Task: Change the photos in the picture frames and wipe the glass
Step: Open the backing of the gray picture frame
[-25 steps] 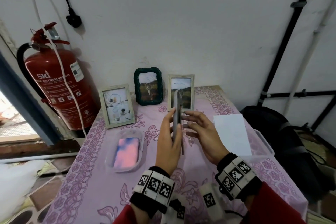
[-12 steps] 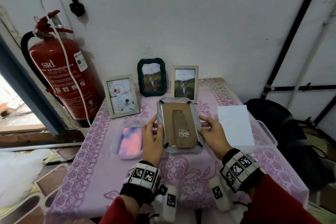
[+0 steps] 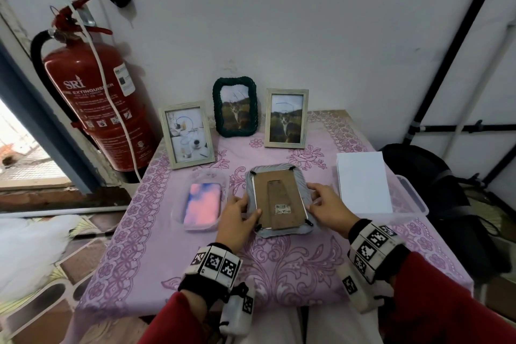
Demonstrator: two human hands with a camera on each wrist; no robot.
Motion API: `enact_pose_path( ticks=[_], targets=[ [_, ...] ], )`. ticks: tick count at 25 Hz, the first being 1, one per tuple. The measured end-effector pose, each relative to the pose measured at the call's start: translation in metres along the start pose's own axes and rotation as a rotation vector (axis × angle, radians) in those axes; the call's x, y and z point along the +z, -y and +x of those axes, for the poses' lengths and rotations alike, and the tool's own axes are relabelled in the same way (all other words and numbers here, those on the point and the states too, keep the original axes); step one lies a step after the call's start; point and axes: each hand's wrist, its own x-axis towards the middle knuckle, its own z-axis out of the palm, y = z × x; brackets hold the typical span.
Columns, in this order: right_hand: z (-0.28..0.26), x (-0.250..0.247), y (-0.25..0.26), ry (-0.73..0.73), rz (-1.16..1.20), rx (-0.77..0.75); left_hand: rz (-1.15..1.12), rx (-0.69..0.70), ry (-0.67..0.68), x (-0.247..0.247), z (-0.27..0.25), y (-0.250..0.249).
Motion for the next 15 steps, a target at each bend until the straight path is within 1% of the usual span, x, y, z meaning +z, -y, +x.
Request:
enact_pose_path(
  ticks=[3,6,9,11,13,15],
  targets=[
    [0.002,0.003,-0.007,0.075,0.008,0.025,0.054,-0.027,0.064,0.0,0.001,0.005],
    [-0.005,0.009,-0.015,0.108,0.054,0.025,0.009,-0.061,0.134,0.0,0.001,0.007],
    [-0.009,0.006,-0.017,0.131,0.077,0.012,0.019,-0.038,0.18,-0.003,0.0,0.011],
    [-0.012,0.003,-0.017,0.202,0.096,0.014,0.025,-0.023,0.216,-0.006,-0.002,0.014],
    [-0.015,-0.001,-0.016,0.272,0.159,0.04,-0.023,-0.021,0.254,-0.009,-0.004,0.016],
    [-0.017,-0.002,-0.015,0.296,0.183,0.054,-0.061,-0.034,0.264,-0.011,-0.005,0.017]
  ],
)
